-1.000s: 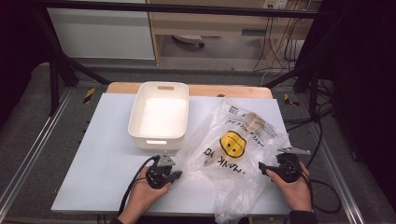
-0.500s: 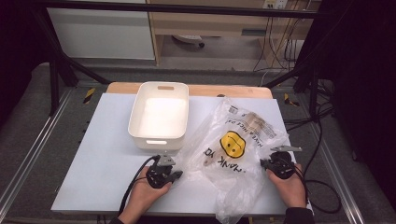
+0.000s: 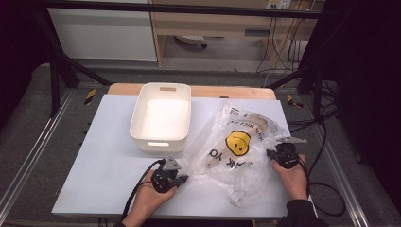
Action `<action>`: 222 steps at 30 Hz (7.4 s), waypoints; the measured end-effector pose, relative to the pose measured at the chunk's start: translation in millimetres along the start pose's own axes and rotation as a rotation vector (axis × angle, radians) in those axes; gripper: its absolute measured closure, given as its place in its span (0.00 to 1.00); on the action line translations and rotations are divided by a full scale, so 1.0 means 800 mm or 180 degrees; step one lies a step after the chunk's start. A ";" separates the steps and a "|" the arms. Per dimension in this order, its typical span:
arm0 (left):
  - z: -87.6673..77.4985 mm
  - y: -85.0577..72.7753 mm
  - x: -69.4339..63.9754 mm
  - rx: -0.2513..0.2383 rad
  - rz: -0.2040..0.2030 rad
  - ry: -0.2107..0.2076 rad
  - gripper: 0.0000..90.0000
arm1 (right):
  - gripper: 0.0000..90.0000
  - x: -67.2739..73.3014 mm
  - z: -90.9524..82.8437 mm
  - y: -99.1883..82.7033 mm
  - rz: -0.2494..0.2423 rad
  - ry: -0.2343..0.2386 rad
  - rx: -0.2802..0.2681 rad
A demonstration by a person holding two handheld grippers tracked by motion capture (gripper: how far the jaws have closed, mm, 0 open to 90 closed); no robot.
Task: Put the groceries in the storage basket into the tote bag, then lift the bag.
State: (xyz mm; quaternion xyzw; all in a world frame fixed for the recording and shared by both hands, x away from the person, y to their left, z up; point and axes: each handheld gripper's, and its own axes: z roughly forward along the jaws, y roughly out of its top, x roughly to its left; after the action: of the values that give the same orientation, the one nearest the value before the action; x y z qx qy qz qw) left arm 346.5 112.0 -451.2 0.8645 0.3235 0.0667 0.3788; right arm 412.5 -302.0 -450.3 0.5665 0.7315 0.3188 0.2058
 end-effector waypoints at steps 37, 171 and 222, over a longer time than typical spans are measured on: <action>0.010 0.003 -0.028 -0.0016 0.0056 -0.0137 0.99 | 0.12 0.035 -0.063 -0.006 -0.0081 -0.0091 -0.0230; -0.098 0.133 0.021 -0.0354 0.0190 0.0032 1.00 | 1.00 0.083 -0.135 0.085 -0.1190 0.0510 -0.0519; -0.157 0.235 0.137 -0.0549 -0.0445 0.0362 1.00 | 1.00 0.060 -0.117 0.242 -0.0812 0.0668 -0.0650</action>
State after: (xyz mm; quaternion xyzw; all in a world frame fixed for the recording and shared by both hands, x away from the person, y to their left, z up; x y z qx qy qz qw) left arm 482.7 160.9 -246.2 0.7989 0.3970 0.1166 0.4365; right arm 472.3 -247.6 -245.6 0.4090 0.7786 0.4201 0.2236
